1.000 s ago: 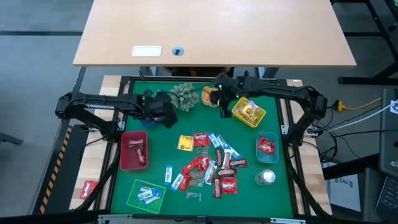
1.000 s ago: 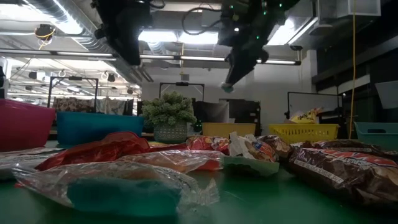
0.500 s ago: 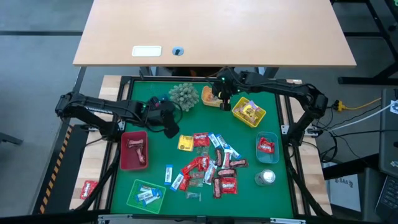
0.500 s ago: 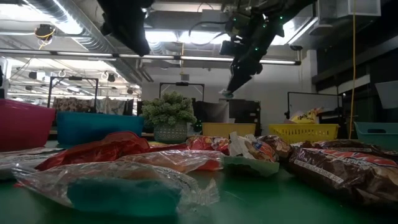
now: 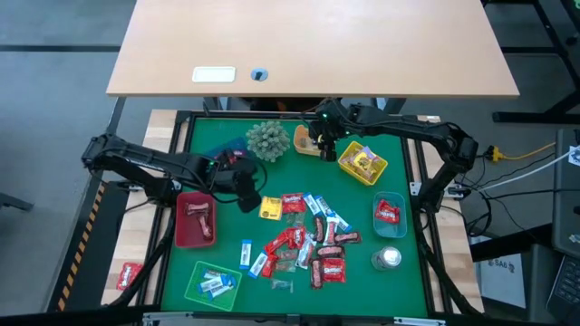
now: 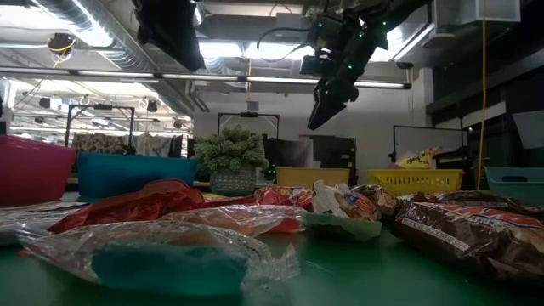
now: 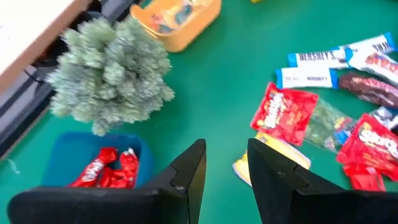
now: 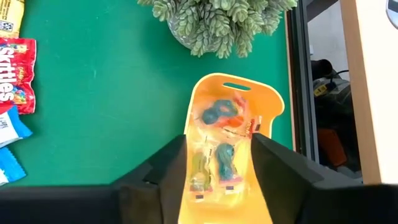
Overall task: Sort candy
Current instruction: Put the blue gummy into the orange bin, then put the white-blue chocolate into the green bin
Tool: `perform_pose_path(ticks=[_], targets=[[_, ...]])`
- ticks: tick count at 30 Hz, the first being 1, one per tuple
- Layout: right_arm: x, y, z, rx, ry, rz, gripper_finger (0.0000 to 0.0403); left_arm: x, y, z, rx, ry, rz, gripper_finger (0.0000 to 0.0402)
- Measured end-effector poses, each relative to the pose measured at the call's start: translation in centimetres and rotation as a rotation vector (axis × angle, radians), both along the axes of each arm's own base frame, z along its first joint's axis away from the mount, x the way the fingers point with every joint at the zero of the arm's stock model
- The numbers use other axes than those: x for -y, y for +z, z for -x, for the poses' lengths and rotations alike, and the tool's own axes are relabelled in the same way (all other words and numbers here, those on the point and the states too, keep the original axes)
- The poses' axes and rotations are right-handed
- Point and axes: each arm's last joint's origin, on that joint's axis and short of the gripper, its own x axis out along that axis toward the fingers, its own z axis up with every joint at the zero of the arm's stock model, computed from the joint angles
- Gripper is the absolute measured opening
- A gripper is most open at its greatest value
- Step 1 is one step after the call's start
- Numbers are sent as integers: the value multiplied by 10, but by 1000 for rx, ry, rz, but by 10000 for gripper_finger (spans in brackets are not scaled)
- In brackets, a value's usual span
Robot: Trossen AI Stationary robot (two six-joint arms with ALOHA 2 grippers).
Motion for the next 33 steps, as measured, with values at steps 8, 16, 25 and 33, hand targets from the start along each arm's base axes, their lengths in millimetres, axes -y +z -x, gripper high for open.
perform_pose_path(ticks=[8, 16, 25, 33], targets=[[0, 0, 0, -3, 1, -1, 202, 6, -5, -12, 30, -53, 95, 106], [0, -1, 0, -8, 1, -3, 201, 32, -18, -21, 0, -146, 281, 107], [-1, -1, 2, -23, 1, -10, 200, 56, -47, -29, -64, 76, 512, 157], [-1, -2, 2, -24, 1, -11, 200, 79, -58, -28, -147, 163, 730, 158]])
